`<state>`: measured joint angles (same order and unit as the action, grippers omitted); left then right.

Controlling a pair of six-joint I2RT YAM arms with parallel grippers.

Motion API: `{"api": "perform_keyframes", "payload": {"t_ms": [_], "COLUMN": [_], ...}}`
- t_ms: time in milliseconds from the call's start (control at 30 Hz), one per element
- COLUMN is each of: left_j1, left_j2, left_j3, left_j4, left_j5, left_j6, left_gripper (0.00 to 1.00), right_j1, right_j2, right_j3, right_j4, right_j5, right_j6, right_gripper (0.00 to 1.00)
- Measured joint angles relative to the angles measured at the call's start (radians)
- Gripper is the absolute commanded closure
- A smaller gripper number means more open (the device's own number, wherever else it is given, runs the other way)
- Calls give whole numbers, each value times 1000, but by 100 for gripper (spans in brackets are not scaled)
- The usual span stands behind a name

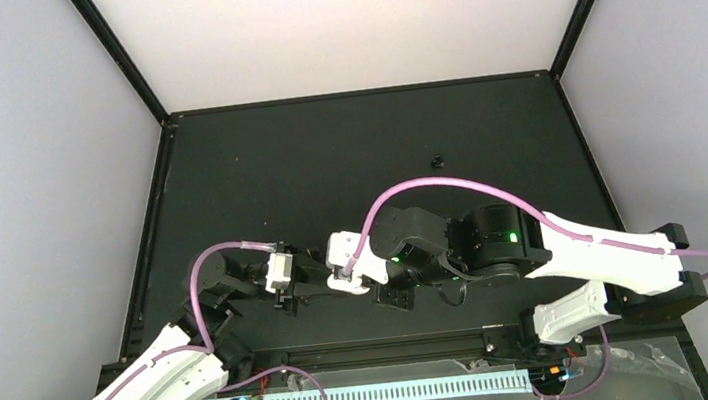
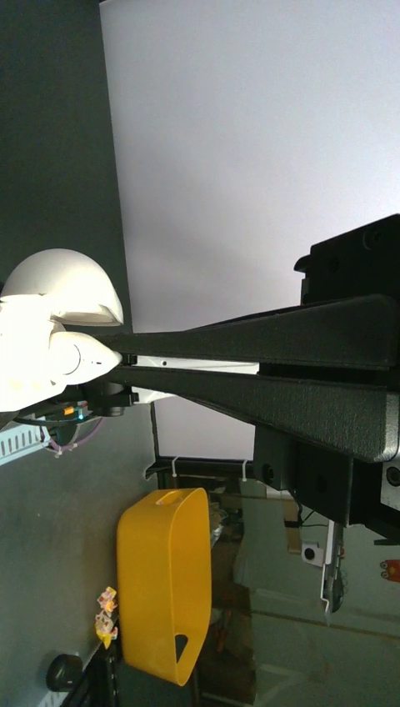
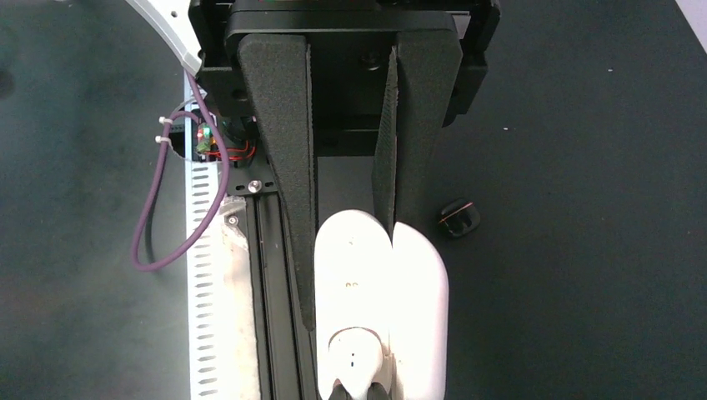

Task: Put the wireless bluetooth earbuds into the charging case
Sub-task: Place the earbud in the charging case.

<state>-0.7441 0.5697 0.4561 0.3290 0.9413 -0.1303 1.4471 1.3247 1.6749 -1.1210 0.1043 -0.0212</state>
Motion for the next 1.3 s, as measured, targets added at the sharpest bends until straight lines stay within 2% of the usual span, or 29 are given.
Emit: {"api": "perform_keyframes", "payload": {"t_ms": [367,533,833,1033,1300], "left_j1": [-3,-3,-3,-3,-4], "left_j2": [0,0,0,0,2], "left_j3": [0,0,0,0,0], "left_j4": [-9,-10,-10,-10,-9], "left_j5": [3,3,2,1,2], "left_j6": [0,0,0,0,0], "left_gripper": [98,98,99,98,98], "right_j1": [0,0,0,0,1], "right_j2": [4,5,5,-10,-126], "right_j3": [-18,-18,-18,-18,-32], "right_j4": [16,16,18,19,79], "right_j5": [0,2,5,-2,24], "right_j6": [0,2,8,25,62], "right_gripper": [98,91,83,74,63]}}
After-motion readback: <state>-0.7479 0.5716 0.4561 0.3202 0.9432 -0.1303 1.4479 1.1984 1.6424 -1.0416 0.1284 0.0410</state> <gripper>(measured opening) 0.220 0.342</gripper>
